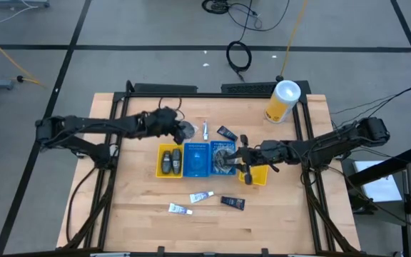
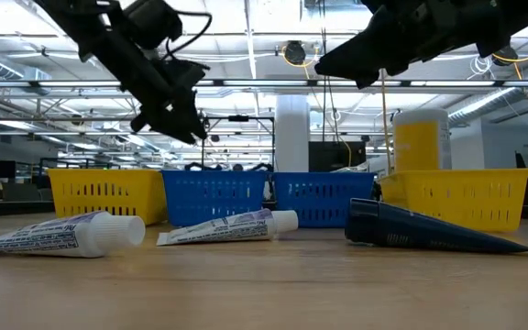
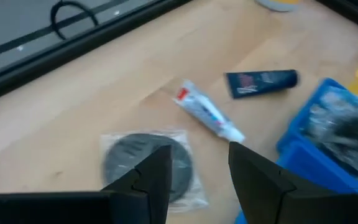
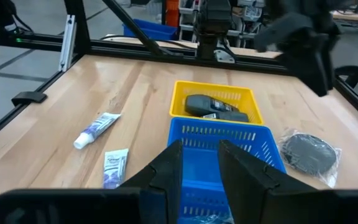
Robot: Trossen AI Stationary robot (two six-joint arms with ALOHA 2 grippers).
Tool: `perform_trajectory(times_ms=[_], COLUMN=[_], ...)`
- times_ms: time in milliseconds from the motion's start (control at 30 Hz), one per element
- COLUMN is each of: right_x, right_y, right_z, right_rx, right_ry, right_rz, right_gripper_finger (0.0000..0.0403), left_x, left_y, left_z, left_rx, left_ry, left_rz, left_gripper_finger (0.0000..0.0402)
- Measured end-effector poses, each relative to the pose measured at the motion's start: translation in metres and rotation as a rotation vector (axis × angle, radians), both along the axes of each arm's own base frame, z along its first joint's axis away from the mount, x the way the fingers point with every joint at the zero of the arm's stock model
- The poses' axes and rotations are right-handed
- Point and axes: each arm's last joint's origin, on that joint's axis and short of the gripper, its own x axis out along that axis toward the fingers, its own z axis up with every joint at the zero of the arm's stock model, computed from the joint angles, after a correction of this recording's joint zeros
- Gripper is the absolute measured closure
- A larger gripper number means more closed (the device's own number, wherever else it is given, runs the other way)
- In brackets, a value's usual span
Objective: Pick & Place Travel size toiletries
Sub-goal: Put the hairbrush into the right blue bin
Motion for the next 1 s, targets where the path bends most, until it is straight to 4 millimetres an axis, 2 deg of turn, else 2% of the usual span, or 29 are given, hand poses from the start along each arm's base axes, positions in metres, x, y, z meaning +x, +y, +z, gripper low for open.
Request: perform_trajectory(times_ms=[300, 733, 1000], right_x=[0.0, -0.001, -0.001], right_y=[0.0, 0.004, 0.005], right_z=[0.0, 0.0, 0.0], right_rx=[-0.005, -0.005, -0.005], right_ry=[0.004, 0.004, 0.004], right_rz=[0.001, 0.014, 0.019], right_gripper_finger=[0.0309, 0.0309, 0.0309], left_x=[-0.02, -0.019, -0.025], left_y=[0.042, 0.076, 0.09], left_z=[-0.011, -0.071, -0.087], left_rx=[-0.121, -0.316, -0.417], left_ry=[0.057, 0.218, 0.215], left_rz=[0.074, 0.131, 0.13], left_gripper_finger=[0.0243, 0.0243, 0.0243])
